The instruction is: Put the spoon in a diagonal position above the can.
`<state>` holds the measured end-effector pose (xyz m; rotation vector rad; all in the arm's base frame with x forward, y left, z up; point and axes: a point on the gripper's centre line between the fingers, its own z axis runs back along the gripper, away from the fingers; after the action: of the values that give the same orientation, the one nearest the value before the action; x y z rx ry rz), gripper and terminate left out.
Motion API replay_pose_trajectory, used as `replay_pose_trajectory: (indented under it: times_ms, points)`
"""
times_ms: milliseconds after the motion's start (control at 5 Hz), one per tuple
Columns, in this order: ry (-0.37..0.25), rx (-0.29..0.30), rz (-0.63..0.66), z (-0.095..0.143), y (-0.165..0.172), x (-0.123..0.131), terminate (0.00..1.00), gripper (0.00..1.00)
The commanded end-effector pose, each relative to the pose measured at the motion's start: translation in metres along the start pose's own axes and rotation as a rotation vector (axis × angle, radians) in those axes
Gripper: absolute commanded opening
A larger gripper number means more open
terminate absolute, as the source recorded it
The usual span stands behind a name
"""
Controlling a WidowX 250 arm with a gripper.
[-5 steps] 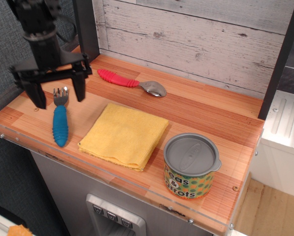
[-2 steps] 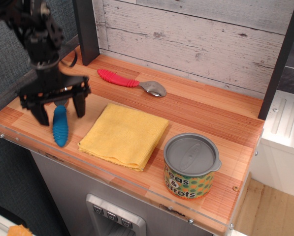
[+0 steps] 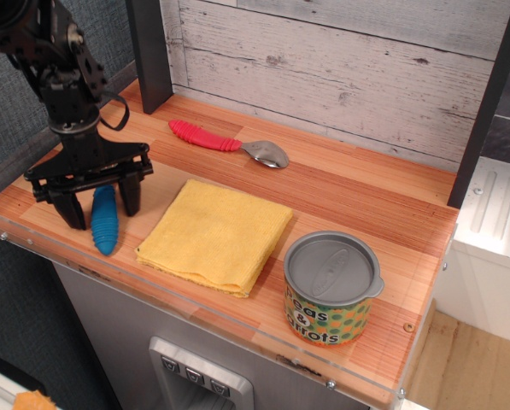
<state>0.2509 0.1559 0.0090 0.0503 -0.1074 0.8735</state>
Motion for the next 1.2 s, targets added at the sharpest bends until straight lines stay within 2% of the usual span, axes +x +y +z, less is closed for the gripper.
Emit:
replay_pose_trajectory:
  times_ms: [0, 200, 400, 600, 800, 1000]
  points:
    - [-0.046, -0.019, -0.025, 0.013, 0.006, 0.003, 0.0, 0.0]
    - [-0.047, 0.004, -0.04, 0.025, 0.005, 0.004, 0.0, 0.0]
    - [-0.043, -0.017, -0.034, 0.042, 0.001, 0.003, 0.0, 0.0]
    - [-0.063, -0.037, -0.04, 0.072, -0.014, -0.005, 0.0, 0.0]
    - [-0.066, -0.074, -0.054, 0.09, -0.043, -0.018, 0.0, 0.0]
    - [-0.028, -0.146, -0.097, 0.107, -0.079, -0.033, 0.0, 0.0]
